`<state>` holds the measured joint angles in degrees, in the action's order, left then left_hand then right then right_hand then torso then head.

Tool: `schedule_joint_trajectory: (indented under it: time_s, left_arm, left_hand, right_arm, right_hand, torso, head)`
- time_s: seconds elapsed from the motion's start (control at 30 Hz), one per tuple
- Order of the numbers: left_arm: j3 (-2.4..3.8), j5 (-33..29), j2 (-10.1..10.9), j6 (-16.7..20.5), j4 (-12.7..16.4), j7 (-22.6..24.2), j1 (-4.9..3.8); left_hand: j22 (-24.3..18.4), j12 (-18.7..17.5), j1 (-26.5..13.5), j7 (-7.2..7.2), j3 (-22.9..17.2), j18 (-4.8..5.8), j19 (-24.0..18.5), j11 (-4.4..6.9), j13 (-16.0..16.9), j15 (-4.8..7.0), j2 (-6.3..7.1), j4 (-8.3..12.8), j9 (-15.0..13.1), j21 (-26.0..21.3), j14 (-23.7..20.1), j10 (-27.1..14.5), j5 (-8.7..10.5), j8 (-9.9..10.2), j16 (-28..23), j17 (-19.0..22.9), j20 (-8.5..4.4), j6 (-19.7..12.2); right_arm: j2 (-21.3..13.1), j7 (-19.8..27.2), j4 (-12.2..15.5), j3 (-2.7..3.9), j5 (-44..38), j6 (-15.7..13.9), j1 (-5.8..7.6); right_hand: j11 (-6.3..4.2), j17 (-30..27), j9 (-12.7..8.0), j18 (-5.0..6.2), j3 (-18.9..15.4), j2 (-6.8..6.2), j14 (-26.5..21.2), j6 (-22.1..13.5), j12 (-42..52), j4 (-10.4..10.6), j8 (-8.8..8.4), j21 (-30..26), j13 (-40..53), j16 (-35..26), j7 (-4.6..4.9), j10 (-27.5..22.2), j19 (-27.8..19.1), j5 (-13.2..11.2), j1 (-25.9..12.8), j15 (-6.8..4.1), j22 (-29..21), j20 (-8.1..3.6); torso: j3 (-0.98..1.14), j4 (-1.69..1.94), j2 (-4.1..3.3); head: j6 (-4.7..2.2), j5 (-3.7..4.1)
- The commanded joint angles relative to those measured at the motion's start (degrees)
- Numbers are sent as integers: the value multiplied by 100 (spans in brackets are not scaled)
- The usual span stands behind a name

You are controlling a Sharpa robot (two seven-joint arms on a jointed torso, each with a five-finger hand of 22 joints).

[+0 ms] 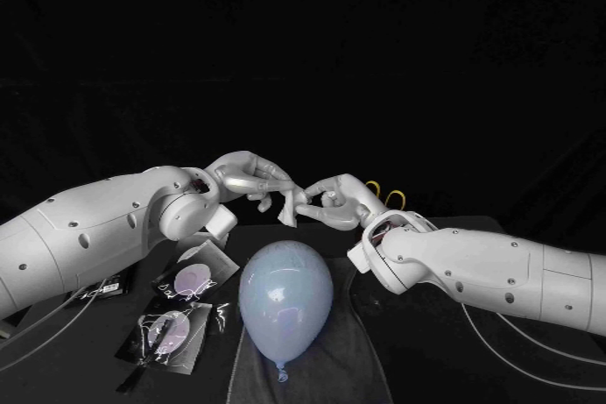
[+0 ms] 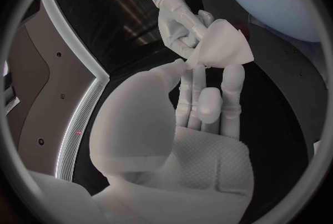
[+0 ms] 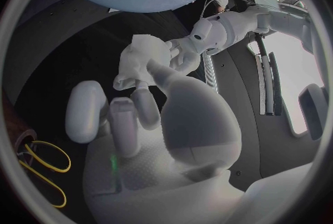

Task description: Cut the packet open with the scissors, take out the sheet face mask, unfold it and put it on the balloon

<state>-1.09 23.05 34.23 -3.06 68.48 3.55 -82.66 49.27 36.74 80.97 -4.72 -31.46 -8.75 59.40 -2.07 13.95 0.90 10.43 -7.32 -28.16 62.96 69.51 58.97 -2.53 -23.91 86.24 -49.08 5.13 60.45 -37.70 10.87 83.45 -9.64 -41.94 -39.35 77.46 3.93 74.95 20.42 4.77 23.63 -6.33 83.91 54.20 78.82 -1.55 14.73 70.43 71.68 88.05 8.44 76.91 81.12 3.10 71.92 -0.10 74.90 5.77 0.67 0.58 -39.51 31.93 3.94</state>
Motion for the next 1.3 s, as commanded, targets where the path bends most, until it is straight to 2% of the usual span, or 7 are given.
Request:
schedule_joint_trajectory:
  time_s: [0.03, 0.13, 0.27, 0.43, 0.87, 1.07, 1.3]
  left_arm:
    - [6, -101, 0, -64, 34, 116, -10]
    - [6, -139, 2, -87, 58, 145, -10]
    - [6, -159, 3, -50, 63, 198, -10]
    - [7, -177, 10, 77, 11, 288, -9]
    - [8, -211, 16, 268, -210, 411, -9]
    - [8, -130, 16, 304, -267, 412, -10]
    - [7, -52, 18, 328, -313, 413, -10]
  left_hand:
    - [23, -40, 41, -2, -32, -7, 69, 10, -11, 6, 5, 0, -87, 45, 49, 48, -20, -16, 36, -12, 1, 44]
    - [23, -40, 41, -2, -32, -7, 69, 10, -11, 6, 5, 0, -87, 45, 49, 48, -20, -16, 36, -12, 1, 44]
    - [23, -40, 41, -2, -32, -7, 69, 10, -11, 6, 5, 0, -87, 45, 49, 48, -20, -16, 36, -12, 1, 44]
    - [38, -45, 45, -4, -36, -4, 82, 12, -13, 7, 7, 4, -91, 57, 54, 54, -20, -16, 39, -20, 0, 47]
    - [62, -53, 53, -8, -46, -1, 103, 16, -16, 10, 10, 11, -97, 76, 61, 63, -20, -14, 44, -29, -3, 49]
    - [62, -53, 53, -8, -46, -1, 103, 16, -16, 10, 10, 11, -97, 76, 61, 63, -20, -14, 44, -29, -3, 49]
    - [75, -59, 59, -11, -54, 1, 114, 17, -19, 12, 10, 17, -100, 87, 67, 67, -20, -12, 47, -38, -5, 50]
  right_arm:
    - [30, -46, -24, 4, -79, 86, -16]
    - [53, -105, -50, 4, -93, 96, -29]
    - [46, -203, -49, 4, -172, 113, -36]
    - [1, -315, -24, 4, -290, 171, -39]
    - [-174, -386, 106, 3, -456, 334, -41]
    - [-247, -398, 141, 3, -544, 440, -41]
    - [-317, -416, 127, 2, -773, 481, -36]
  right_hand:
    - [-38, 864, 15, -37, -7, 40, 475, 53, 7, 27, 42, -12, 16, 21, -24, -2, 0, -28, -16, -38, 497, -17]
    - [-98, 866, 78, -38, 42, 162, 475, 180, 16, 31, 170, -2, 49, 21, -97, 21, 4, -31, 77, -84, 510, -52]
    - [-241, 869, 227, -41, 237, 433, 476, 436, 117, -80, 452, 28, 227, 21, -271, 168, 18, -31, 362, -198, 534, -134]
    - [-288, 924, 504, -58, 367, 444, 489, 298, 169, -231, 814, 65, 363, 34, -297, 288, 40, -31, 438, -262, 574, -231]
    - [-276, 931, 597, -55, 413, 361, 490, 221, 107, -313, 939, 35, 301, 35, -281, 230, 28, -33, 409, -254, 572, -231]
    - [-238, 929, 578, -51, 407, 292, 489, 67, 71, -336, 887, 0, 272, 33, -231, 181, 11, -33, 350, -227, 564, -217]
    - [-232, 948, 577, -58, 426, 309, 493, 63, 90, -344, 886, 28, 303, 38, -227, 201, 23, -32, 356, -220, 580, -211]
  torso:
    - [3, 6, -4]
    - [1, 0, -1]
    - [-1, -3, -1]
    - [2, -7, 3]
    - [6, -5, 3]
    - [4, -4, 3]
    - [6, -4, 3]
  head:
    - [12, 1]
    - [13, -2]
    - [20, 1]
    - [24, -2]
    - [30, 5]
    - [32, 1]
    - [35, -3]
